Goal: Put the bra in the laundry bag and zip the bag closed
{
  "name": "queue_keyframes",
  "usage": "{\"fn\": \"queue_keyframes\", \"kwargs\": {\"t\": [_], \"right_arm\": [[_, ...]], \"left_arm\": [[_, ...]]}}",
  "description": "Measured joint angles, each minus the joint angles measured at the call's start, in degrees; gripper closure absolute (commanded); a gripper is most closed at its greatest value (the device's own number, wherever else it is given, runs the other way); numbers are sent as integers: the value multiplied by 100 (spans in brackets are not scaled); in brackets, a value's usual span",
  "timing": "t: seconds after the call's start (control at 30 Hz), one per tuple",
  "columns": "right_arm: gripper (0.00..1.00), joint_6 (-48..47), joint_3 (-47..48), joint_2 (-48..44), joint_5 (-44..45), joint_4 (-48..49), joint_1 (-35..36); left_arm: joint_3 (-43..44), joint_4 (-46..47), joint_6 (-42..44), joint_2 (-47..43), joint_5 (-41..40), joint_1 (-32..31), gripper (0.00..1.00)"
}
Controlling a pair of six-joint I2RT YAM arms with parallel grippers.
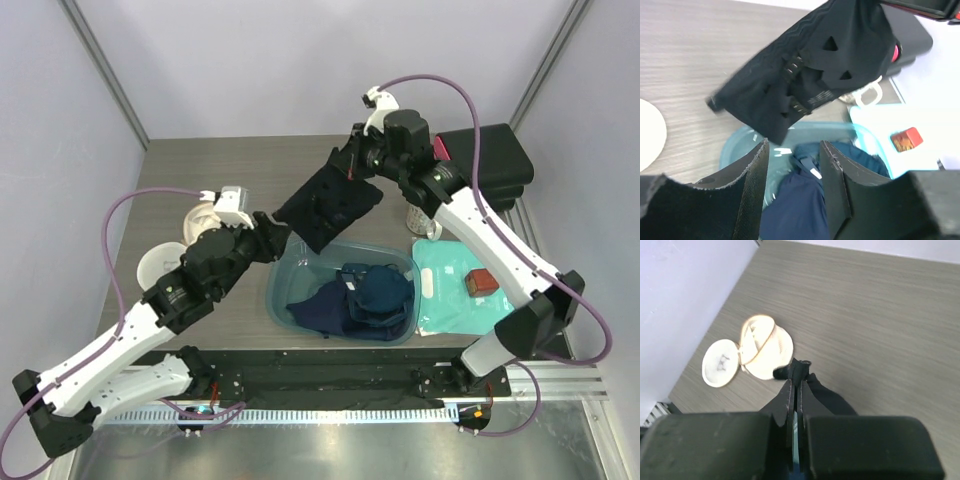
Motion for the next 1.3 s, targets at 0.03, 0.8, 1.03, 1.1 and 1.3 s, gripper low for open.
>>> {"fn": "queue_keyframes", "kwargs": {"t": [0.03,0.8,1.03,1.1,1.3], "right_arm": [[99,11,133,116,-50,13,-11],[99,901,1204,3071,-1078,654,-1491],[99,804,1281,3224,-1290,553,-1996],[99,802,1346,3285,-1325,520,-2105],[99,798,1355,3307,-1386,452,-2168]], "left_arm": [[-7,0,11,-72,-79,0,53],[678,-389,-175,1482,-79,396,51],[2039,90,-494,3777,933,1211,75],[2564,269,-527,4529,1261,1399,80],[4164,632,-457,6658,1714,1681,83]]}}
